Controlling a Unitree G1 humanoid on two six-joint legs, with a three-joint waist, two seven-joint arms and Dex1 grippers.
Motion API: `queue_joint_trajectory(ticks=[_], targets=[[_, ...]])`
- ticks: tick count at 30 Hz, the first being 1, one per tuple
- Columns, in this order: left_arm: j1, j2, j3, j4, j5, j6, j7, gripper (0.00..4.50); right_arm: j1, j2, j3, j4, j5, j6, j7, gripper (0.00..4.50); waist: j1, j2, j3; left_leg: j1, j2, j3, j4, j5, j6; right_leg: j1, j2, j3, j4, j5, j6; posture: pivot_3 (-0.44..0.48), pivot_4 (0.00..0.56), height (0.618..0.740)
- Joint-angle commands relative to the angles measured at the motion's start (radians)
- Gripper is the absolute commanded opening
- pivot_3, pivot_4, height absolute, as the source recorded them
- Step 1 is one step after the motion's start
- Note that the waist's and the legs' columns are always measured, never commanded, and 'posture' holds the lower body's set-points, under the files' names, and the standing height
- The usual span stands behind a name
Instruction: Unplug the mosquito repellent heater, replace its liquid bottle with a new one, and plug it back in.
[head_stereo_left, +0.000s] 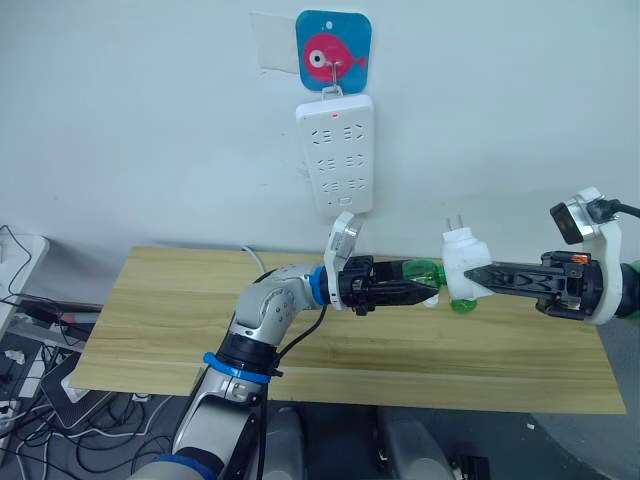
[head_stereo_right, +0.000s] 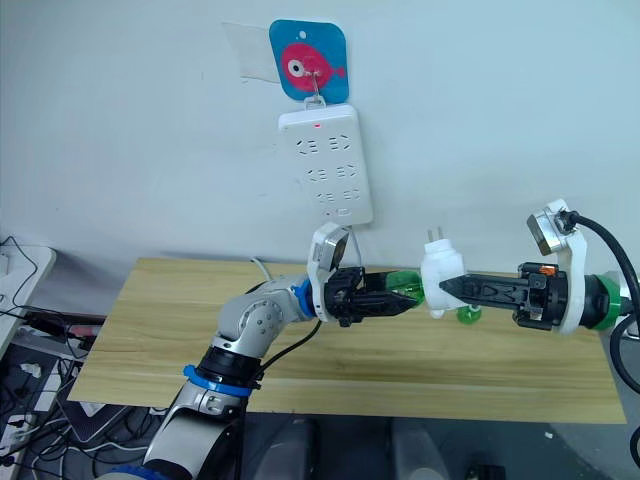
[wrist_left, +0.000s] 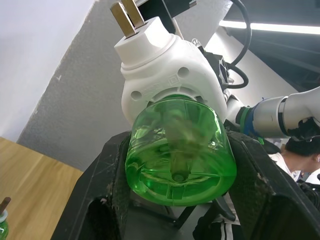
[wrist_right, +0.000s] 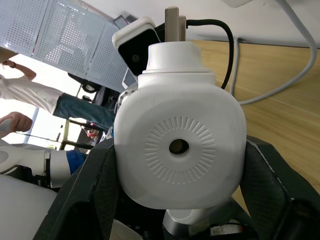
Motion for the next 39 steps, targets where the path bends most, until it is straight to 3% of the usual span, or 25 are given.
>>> queue_joint_trajectory(ticks=[1,6,10,11,21,32,37,39], targets=[[-0.018,-0.023,-0.022,-0.026,-0.011,-0.012,-0.012,2.29,-0.014,-0.019,0.006,-0.034,0.027,-0.002,0.007,2.97,0.0,0.0,0.0,0.0,0.0,0.0,0.0,0.0,0.0,0.0,0.0,0.0,0.0,0.0,0.0,-0.087,0.222,0.74],[-0.019,-0.024,-0.02,-0.021,-0.006,-0.021,-0.011,2.29,-0.02,-0.021,0.01,-0.041,0.027,-0.004,0.018,2.97,0.0,0.0,0.0,0.0,0.0,0.0,0.0,0.0,0.0,0.0,0.0,0.0,0.0,0.0,0.0,-0.087,0.224,0.74],[-0.015,-0.024,-0.02,-0.025,-0.007,-0.021,-0.007,2.29,-0.023,-0.027,0.009,-0.041,0.027,0.002,0.043,4.36,0.0,0.0,0.0,0.0,0.0,0.0,0.0,0.0,0.0,0.0,0.0,0.0,0.0,0.0,0.0,-0.087,0.227,0.74],[-0.014,-0.024,-0.02,-0.026,-0.007,-0.021,-0.007,2.29,-0.022,-0.031,0.01,-0.043,0.027,0.003,0.05,4.46,0.0,0.0,0.0,0.0,0.0,0.0,0.0,0.0,0.0,0.0,0.0,0.0,0.0,0.0,0.0,-0.088,0.227,0.74],[-0.03,-0.035,-0.014,-0.005,-0.005,-0.033,0.006,2.29,-0.006,-0.04,0.021,-0.084,0.027,-0.012,0.083,4.46,0.0,0.0,0.0,0.0,0.0,0.0,0.0,0.0,0.0,0.0,0.0,0.0,0.0,0.0,0.0,-0.087,0.231,0.74],[-0.045,-0.036,-0.005,0.018,-0.002,-0.046,0.012,2.29,0.132,-0.109,0.004,-0.202,0.027,-0.071,0.18,4.46,0.001,0.0,0.0,0.0,0.0,-0.001,0.0,0.0,0.0,0.0,0.0,-0.001,0.0,0.0,0.0,-0.085,0.231,0.74],[-0.047,-0.039,-0.003,0.02,-0.001,-0.049,0.014,2.29,0.362,-0.177,-0.16,-0.279,0.027,-0.029,0.231,4.46,0.005,0.0,0.0,-0.001,0.0,-0.001,0.0,0.0,0.0,0.0,0.0,-0.001,0.0,0.0,0.0,-0.084,0.23,0.74],[-0.048,-0.038,-0.002,0.023,0.0,-0.051,0.012,2.29,0.431,-0.172,-0.249,-0.255,0.026,-0.001,0.182,4.46,0.006,0.0,0.0,-0.002,0.0,-0.002,0.0,0.0,0.0,0.0,0.0,-0.002,-0.001,0.0,0.0,-0.084,0.226,0.74]])
